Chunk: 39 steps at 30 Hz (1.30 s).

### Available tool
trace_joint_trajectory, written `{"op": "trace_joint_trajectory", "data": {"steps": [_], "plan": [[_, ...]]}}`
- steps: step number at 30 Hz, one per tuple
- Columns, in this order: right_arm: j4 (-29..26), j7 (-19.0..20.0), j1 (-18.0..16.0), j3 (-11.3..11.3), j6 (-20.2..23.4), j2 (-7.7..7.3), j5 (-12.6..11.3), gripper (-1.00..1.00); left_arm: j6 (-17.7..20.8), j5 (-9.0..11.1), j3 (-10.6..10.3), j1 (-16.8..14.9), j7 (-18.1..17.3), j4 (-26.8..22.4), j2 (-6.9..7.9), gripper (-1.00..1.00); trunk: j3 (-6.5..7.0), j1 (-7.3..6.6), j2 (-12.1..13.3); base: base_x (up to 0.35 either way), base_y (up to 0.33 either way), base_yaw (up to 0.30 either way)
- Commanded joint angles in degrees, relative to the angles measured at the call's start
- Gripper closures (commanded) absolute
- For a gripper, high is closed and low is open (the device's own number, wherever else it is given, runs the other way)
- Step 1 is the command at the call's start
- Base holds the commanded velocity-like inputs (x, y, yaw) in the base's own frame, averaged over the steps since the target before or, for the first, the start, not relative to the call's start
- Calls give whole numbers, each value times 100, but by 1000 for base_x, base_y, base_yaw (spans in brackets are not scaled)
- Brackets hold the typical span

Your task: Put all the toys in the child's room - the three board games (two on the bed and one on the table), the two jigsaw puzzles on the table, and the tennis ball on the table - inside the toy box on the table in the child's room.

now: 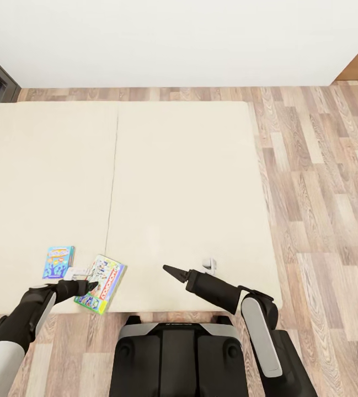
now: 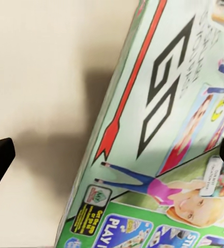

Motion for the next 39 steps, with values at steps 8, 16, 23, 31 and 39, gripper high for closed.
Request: {"op": "trace_joint_trajectory", "data": {"steps": [8,16,23,31,39], "plan": [[17,10,-2,-1,1,-8,16,-100,-19,-8,50,-70,-68,-197,-141,-100,-7,7,-7,0,0,0],[29,-20,-2,1,-4,-22,16,-100,136,-8,50,-100,-69,-359,-190,-100,-7,7,-7,0,0,0],[32,-23,-2,2,-4,-23,16,-100,146,-8,50,-102,-69,-370,-194,-100,-7,7,-7,0,0,0],[32,-30,-2,2,-4,-23,9,-100,149,-8,50,-102,-69,-370,-194,-100,-7,7,-7,0,0,0],[32,-32,-2,2,-4,-23,7,-100,169,-8,41,-102,-80,-370,-194,-100,-7,7,-7,0,-54,0]]}}
